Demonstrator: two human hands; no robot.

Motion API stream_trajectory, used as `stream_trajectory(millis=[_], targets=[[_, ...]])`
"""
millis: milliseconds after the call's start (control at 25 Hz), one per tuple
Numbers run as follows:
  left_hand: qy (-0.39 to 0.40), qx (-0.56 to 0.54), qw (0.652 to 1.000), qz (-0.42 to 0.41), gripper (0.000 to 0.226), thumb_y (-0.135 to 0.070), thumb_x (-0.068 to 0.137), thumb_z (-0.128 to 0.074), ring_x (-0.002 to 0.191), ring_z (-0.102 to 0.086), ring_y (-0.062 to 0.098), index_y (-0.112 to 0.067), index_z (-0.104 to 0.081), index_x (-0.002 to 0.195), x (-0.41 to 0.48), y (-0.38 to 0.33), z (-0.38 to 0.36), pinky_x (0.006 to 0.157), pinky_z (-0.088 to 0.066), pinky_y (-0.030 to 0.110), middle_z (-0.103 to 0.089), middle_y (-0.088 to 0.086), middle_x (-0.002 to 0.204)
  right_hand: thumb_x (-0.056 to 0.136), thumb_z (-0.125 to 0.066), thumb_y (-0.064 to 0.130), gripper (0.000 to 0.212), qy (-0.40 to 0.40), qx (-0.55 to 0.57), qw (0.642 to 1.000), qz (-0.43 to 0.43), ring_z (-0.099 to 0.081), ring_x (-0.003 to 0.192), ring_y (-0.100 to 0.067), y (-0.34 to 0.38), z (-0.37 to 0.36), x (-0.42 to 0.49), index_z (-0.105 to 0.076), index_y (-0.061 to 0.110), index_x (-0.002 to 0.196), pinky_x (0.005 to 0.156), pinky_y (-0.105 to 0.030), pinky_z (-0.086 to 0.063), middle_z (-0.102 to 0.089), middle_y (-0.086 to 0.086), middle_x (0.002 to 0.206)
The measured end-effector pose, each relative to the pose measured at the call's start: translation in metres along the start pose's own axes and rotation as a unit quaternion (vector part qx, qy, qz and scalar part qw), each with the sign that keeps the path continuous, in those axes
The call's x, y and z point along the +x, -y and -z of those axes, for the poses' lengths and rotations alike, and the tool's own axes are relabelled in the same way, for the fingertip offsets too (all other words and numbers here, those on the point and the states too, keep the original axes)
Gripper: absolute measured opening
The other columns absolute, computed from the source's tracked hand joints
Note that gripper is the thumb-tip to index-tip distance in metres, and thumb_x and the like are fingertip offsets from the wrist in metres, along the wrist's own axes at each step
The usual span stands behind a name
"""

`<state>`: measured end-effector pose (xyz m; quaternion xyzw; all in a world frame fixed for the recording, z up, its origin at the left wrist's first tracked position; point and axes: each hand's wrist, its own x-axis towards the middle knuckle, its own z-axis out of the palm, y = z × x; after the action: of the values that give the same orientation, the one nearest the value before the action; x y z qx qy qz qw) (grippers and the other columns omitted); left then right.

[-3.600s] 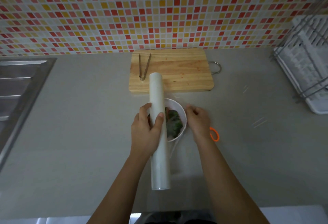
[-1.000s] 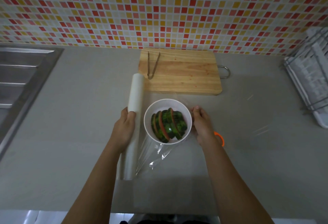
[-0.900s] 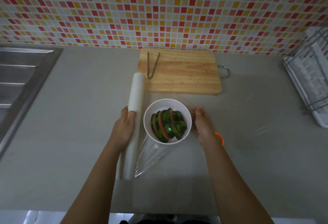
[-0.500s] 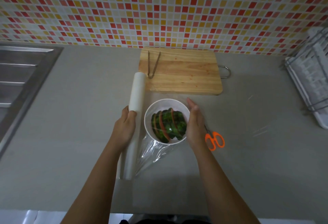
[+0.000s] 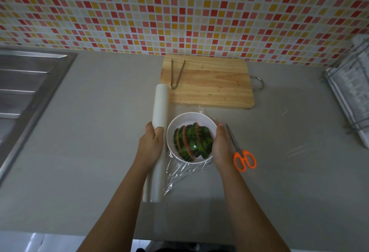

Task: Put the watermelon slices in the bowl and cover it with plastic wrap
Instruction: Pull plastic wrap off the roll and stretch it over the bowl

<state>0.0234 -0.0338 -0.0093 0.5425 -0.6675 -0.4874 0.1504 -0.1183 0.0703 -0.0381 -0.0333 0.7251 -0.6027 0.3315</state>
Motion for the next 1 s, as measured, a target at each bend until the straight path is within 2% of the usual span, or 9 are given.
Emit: stream_trajectory(millis=[80,160,280,400,520,600,680,800,1000], targets=[[0.004,0.0,1.0,0.007,0.021,-0.026,0.095,-0.033,0.086,-0.048,0.026,-0.018,-0.046,0.109,0.0,0.0,0.001,0.068,-0.032,0.032,-0.053,0.008,0.097,0.099,-0.026,0.034,0.042,-0.026,-0.013,0.999,0.019,-0.057,0.094,-0.012,0.004,0.0,-0.001,-0.058,0.009,0.109,0.085,-0.016,-0.04,-0.061,-0.003,0.103],[0.009,-0.002,1.0,0.011,0.023,-0.027,0.095,-0.033,0.087,-0.048,0.026,-0.016,-0.047,0.109,0.0,0.001,0.001,0.07,-0.032,0.032,-0.054,0.008,0.099,0.099,-0.026,0.028,0.039,-0.061,-0.068,0.995,0.038,-0.054,0.091,-0.015,0.006,0.0,-0.002,-0.057,0.006,0.106,0.081,-0.017,-0.036,-0.054,-0.001,0.098],[0.015,-0.004,1.0,0.008,0.025,-0.028,0.095,-0.032,0.088,-0.049,0.027,-0.015,-0.048,0.109,0.0,0.003,0.003,0.069,-0.032,0.033,-0.055,0.009,0.099,0.098,-0.027,0.022,0.042,-0.122,-0.161,0.977,0.073,-0.049,0.115,-0.032,0.002,0.002,0.002,-0.057,-0.004,0.112,0.098,-0.034,-0.035,-0.055,-0.022,0.12],[0.015,0.001,1.0,0.008,0.029,-0.028,0.095,-0.031,0.088,-0.048,0.028,-0.012,-0.05,0.11,0.0,0.003,0.003,0.071,-0.033,0.034,-0.054,0.01,0.098,0.099,-0.027,0.024,0.042,-0.084,-0.142,0.975,0.147,-0.032,0.135,-0.016,-0.001,0.006,-0.001,-0.042,0.013,0.136,0.108,-0.024,-0.022,-0.038,-0.005,0.145],[0.006,-0.002,1.0,0.013,0.029,-0.028,0.095,-0.03,0.085,-0.046,0.029,-0.01,-0.05,0.106,0.0,0.003,0.001,0.07,-0.032,0.035,-0.053,0.011,0.094,0.099,-0.026,0.032,0.042,0.014,-0.023,0.995,0.092,-0.048,0.118,-0.007,-0.002,0.003,-0.004,-0.045,0.021,0.134,0.094,-0.018,-0.036,-0.051,0.003,0.129],[0.002,-0.006,1.0,0.015,0.028,-0.028,0.095,-0.031,0.085,-0.047,0.029,-0.01,-0.049,0.105,-0.001,0.004,-0.001,0.07,-0.033,0.035,-0.054,0.011,0.093,0.097,-0.027,0.029,0.038,0.001,0.02,0.999,0.05,-0.059,0.101,-0.015,-0.002,0.001,0.0,-0.06,0.017,0.113,0.078,-0.023,-0.047,-0.062,-0.002,0.105],[0.007,-0.005,1.0,0.011,0.028,-0.029,0.094,-0.031,0.084,-0.05,0.029,-0.012,-0.048,0.107,-0.003,0.005,-0.003,0.07,-0.035,0.034,-0.055,0.011,0.094,0.093,-0.031,0.031,0.034,-0.04,0.006,0.999,0.017,-0.06,0.094,-0.023,-0.003,0.002,0.005,-0.064,0.022,0.092,0.077,-0.03,-0.05,-0.065,-0.002,0.091],[0.022,-0.004,1.0,0.002,0.033,-0.031,0.094,-0.032,0.085,-0.052,0.028,-0.011,-0.046,0.116,-0.005,0.004,-0.012,0.07,-0.036,0.034,-0.055,0.009,0.096,0.092,-0.032,0.032,0.036,-0.059,-0.03,0.997,0.032,-0.061,0.097,-0.028,-0.006,0.011,0.011,-0.063,0.013,0.097,0.09,-0.042,-0.05,-0.065,-0.014,0.101],[-0.008,-0.031,0.999,0.033,0.04,-0.046,0.087,-0.052,0.074,-0.054,0.009,-0.011,-0.039,0.101,-0.004,0.012,-0.006,0.058,-0.037,0.03,-0.056,0.0,0.086,0.098,-0.029,0.029,0.036,-0.065,-0.102,0.99,0.073,-0.058,0.088,-0.023,-0.001,0.016,0.008,-0.06,0.011,0.094,0.071,-0.027,-0.04,-0.063,-0.006,0.088]])
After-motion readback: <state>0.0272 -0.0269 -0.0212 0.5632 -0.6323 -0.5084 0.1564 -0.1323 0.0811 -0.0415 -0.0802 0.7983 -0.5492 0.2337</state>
